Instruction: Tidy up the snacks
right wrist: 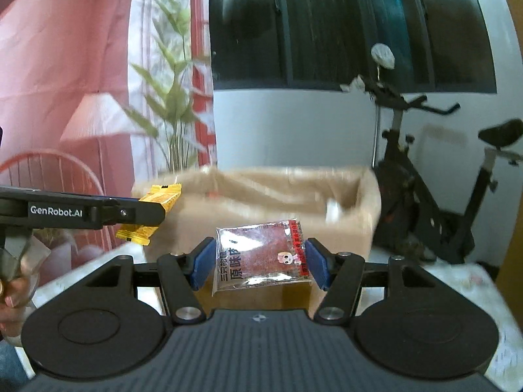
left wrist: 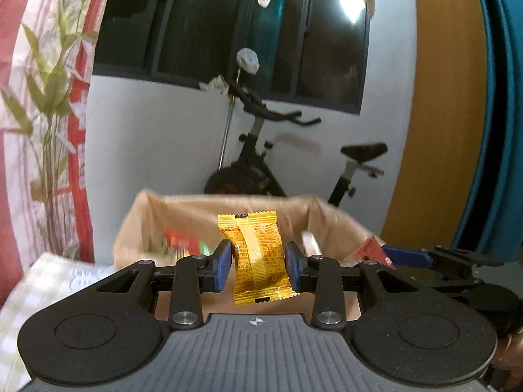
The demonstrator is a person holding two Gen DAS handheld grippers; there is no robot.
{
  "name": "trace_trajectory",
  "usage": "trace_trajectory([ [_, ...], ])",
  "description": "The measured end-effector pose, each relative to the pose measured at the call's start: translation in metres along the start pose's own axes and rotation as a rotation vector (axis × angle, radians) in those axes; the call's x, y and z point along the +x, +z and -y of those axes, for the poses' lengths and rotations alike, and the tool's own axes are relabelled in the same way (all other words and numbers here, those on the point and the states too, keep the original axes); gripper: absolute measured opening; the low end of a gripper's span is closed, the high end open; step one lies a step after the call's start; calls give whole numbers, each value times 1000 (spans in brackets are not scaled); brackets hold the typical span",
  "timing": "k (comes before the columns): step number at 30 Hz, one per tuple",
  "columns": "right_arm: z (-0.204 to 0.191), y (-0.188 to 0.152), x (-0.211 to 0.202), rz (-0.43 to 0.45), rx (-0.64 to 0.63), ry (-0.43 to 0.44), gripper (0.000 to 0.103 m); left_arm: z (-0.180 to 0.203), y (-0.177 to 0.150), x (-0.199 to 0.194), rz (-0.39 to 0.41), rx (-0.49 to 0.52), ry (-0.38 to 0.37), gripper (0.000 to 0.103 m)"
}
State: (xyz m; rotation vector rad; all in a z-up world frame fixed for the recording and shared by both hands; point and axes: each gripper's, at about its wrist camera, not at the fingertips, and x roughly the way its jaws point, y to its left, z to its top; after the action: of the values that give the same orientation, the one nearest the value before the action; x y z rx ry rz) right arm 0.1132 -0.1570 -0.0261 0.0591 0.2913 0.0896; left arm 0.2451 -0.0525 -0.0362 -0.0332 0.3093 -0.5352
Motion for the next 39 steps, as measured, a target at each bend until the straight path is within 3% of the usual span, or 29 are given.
trace_trajectory([
  [4,8,30,27,23,-32,-1,62,-7,20,31,-14,-13,-7,37],
  [9,20,49,77,-48,-55,-1,62,-14,24,64,-82,-32,5,37],
  [15,31,52,116,-142,-44,-16,62,-19,19,89,-142,-22,20,37],
  [22,40,47,127,-209,7,-27,62,-27,9,93,-190,-18,24,38],
  [25,43,46,128,-225,16,-35,64,-30,10,91,-194,-14,32,48],
  [33,44,49,121,-238,40,-48,77,-28,22,73,-169,-4,47,86],
  [39,44,55,108,-230,61,-61,85,-29,31,51,-149,-3,68,94],
])
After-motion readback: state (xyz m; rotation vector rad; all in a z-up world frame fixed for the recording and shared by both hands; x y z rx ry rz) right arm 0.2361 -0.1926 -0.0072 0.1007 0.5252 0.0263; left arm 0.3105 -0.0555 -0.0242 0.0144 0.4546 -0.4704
